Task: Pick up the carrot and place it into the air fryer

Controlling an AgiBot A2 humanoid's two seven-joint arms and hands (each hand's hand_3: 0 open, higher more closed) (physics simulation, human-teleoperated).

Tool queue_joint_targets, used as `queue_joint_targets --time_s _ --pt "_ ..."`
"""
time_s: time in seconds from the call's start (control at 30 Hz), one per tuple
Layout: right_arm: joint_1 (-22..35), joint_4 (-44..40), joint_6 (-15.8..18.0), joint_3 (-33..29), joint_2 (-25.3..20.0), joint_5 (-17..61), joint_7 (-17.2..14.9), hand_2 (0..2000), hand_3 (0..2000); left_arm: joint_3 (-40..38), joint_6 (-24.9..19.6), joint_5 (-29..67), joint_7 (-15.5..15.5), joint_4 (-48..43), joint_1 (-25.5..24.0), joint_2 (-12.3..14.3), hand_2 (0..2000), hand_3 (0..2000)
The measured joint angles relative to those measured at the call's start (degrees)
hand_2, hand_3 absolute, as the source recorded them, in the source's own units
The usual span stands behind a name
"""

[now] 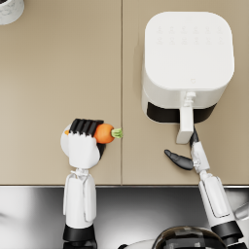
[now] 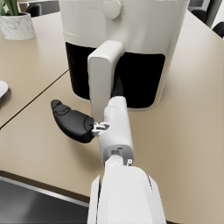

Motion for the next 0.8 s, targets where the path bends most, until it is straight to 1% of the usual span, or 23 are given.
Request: queue_joint_targets --time_s 0.1,0.13,0.17,0.2,0.27,0.33,0.37,0.4,0.43,0.53,0.63,0.73,0.8 --pt "2.03 -4.22 -2.26 1.02 -0.69 0.08 0.07 0 0 0.42 -0.01 -0.20 0.01 -0.83 0.37 0.19 2000 2000" --pt "2.74 -5.36 -2.22 1.27 -0.70 0.15 0.10 0 0 0.54 -0.03 -0.24 0.01 -0.88 0.46 0.24 2000 2000" --pt "3.43 -6.37 -1.67 1.48 -0.51 0.23 0.14 1361 327 0.63 -0.04 -0.26 0.01 -0.84 0.54 0.30 2000 2000" --pt "4.15 -7.29 -2.59 1.87 -0.39 0.25 0.13 2000 653 0.70 -0.05 -0.28 0.01 -0.79 0.59 0.33 2000 2000" --pt "5.20 -8.18 -5.48 3.06 -0.12 0.31 0.01 2000 1307 0.94 -0.06 -0.30 0.01 -0.74 0.56 0.42 2000 2000" --pt "6.00 -8.44 -7.38 4.48 0.21 0.33 -0.13 2000 1960 1.66 -0.06 -0.31 0.01 -0.43 0.75 0.56 2000 2000" --pt "6.19 -8.30 -7.46 5.05 0.62 0.40 -0.14 2000 2000 2.13 -0.06 -0.31 0.01 -0.29 0.92 0.65 2000 2000" --pt "6.23 -7.85 -7.03 5.78 1.45 0.39 -0.15 2000 2000 2.76 -0.07 -0.32 0.02 -0.08 1.23 0.77 2000 2000" --pt "5.94 -6.93 -7.58 6.68 2.27 0.40 -0.24 2000 2000 3.51 -0.08 -0.32 0.02 0.15 1.69 0.96 2000 2000" --pt "2.90 -0.24 -8.64 9.50 6.25 0.41 -0.48 2000 2000 6.07 -0.07 -0.32 0.03 2.13 4.17 1.97 2000 2000" --pt "-1.14 8.58 -5.62 11.36 11.66 0.40 -0.62 2000 2000 8.88 -0.08 -0.33 0.03 5.76 7.95 3.67 2000 2000" --pt "-3.68 16.48 -2.03 14.26 19.26 0.37 -0.36 2000 2000 10.85 -0.06 -0.33 0.04 10.20 12.30 5.60 2000 2000" --pt "-3.98 20.65 -1.59 17.74 25.17 0.33 0.00 2000 2000 12.25 -0.06 -0.33 0.04 12.85 14.87 6.78 2000 2000"
